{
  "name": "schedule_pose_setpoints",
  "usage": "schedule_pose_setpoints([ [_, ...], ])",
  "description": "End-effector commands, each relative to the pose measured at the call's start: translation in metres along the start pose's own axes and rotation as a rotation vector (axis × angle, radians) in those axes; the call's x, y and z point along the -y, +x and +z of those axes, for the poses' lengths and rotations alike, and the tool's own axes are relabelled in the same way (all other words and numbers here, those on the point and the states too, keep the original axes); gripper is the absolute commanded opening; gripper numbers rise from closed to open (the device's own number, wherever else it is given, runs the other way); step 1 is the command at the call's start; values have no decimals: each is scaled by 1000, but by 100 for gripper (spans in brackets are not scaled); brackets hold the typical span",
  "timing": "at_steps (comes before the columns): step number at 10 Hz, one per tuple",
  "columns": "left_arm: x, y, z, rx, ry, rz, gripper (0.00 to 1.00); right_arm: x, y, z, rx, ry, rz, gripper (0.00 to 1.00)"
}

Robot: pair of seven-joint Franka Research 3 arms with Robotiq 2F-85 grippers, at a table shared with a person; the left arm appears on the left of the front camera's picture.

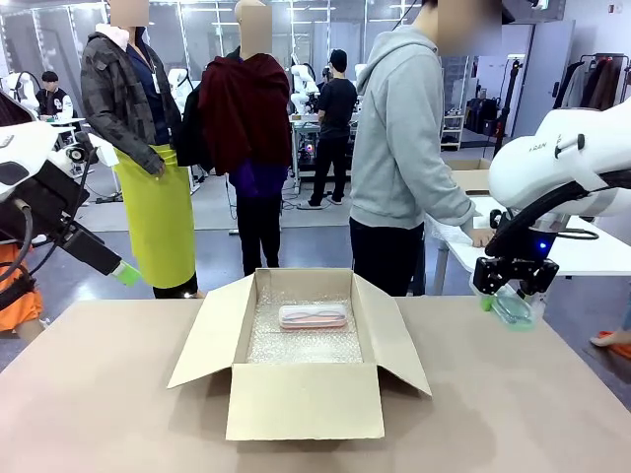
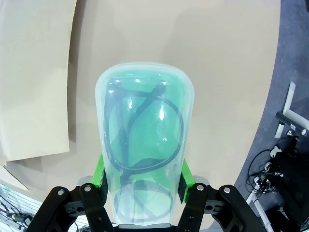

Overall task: Pack the glasses set securely to prepare it for shipping.
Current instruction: Put the Glasses case from the right side of the table into the Package Box.

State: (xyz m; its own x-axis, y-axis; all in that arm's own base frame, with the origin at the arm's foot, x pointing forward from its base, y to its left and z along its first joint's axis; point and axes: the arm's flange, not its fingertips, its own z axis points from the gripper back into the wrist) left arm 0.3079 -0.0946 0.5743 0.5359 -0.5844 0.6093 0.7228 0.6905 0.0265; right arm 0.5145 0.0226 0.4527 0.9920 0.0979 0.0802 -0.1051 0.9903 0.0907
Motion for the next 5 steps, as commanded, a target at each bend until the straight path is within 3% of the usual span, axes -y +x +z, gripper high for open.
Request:
schedule_pose_setpoints([
  [1, -1, -1, 0, 20, -2, -11, 100, -1, 3, 2, 5, -3, -11, 22],
  [2, -1, -1, 0, 20, -2, -11, 100, 0, 0, 0, 0, 0, 0, 64],
  [3, -1, -1, 0, 20, -2, -11, 100, -22, -2, 15, 66, -1, 207, 64],
  [5, -1, -1, 0, 20, -2, -11, 100, -79, -1, 40, 101, -42, 602, 64],
])
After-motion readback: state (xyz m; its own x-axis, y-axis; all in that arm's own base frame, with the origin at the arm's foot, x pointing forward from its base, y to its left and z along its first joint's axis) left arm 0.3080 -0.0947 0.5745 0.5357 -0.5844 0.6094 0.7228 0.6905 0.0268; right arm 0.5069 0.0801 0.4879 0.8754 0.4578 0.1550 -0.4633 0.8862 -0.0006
